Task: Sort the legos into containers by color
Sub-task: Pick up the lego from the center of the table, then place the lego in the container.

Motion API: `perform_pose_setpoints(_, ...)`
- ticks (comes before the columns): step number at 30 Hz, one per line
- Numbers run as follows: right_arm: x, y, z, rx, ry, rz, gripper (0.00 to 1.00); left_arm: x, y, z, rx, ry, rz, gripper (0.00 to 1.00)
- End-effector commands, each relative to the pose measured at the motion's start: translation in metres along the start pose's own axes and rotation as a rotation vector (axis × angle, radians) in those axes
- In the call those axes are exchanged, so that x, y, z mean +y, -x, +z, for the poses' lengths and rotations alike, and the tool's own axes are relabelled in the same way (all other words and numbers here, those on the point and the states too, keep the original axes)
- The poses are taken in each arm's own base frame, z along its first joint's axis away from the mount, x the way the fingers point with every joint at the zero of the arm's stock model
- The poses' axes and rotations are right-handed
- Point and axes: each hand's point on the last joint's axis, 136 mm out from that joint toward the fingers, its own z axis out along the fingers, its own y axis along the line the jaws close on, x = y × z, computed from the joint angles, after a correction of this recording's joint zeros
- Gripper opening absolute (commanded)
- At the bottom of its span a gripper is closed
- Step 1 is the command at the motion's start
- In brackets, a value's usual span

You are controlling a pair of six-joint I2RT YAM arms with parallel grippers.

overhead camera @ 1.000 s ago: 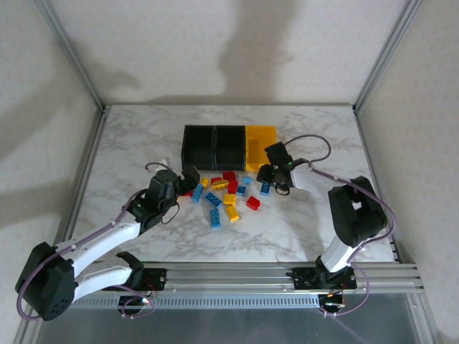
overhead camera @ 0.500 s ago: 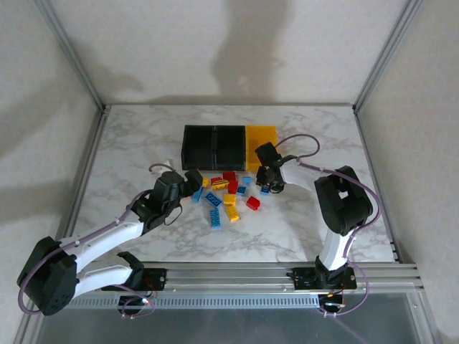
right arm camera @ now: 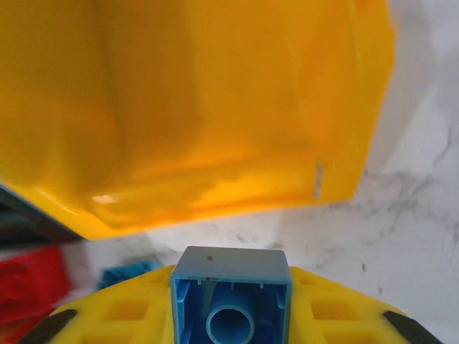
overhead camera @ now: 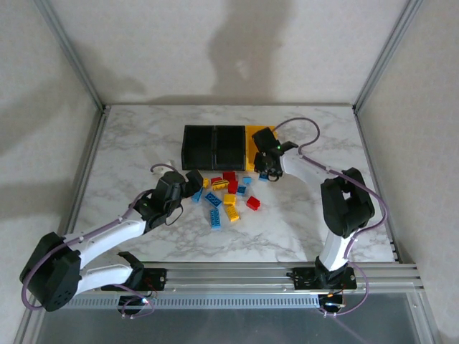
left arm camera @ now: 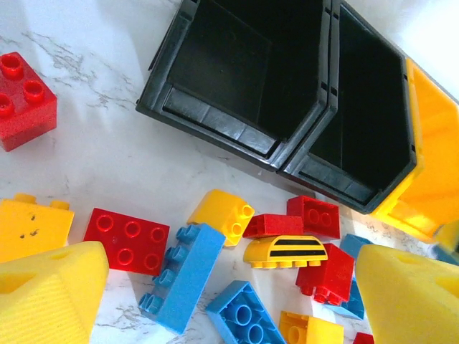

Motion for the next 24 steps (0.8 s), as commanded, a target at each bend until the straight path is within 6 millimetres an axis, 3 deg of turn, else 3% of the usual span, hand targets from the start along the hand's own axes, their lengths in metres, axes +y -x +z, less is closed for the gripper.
perform_pose_setpoints(1, 0.006, 0.037, -0.017, -0.074, -0.016, -0.039, 0.22, -0.01, 0.005, -0.001, -0.014, -0.015, -0.018, 0.89)
perform_pose_setpoints(5, 0.012, 0.077, -0.005, -0.117, -0.021, -0.032, 0.23, -0.009, 0.007, -0.003, -0.016, -0.011, -0.023, 0.89)
perform_pose_setpoints(10, 0.016, 0.102, 0.027, -0.104, -0.029, -0.025, 0.24, -0.008, 0.01, -0.009, -0.026, -0.011, -0.033, 0.89)
perform_pose_setpoints(18, 0.015, 0.102, 0.065, -0.064, -0.028, -0.016, 0.27, -0.006, 0.012, -0.013, -0.033, -0.004, -0.036, 0.89)
perform_pose_setpoints(24, 0.014, 0.092, 0.077, -0.041, -0.024, -0.016, 0.33, -0.007, 0.009, -0.009, -0.023, -0.002, -0.034, 0.89)
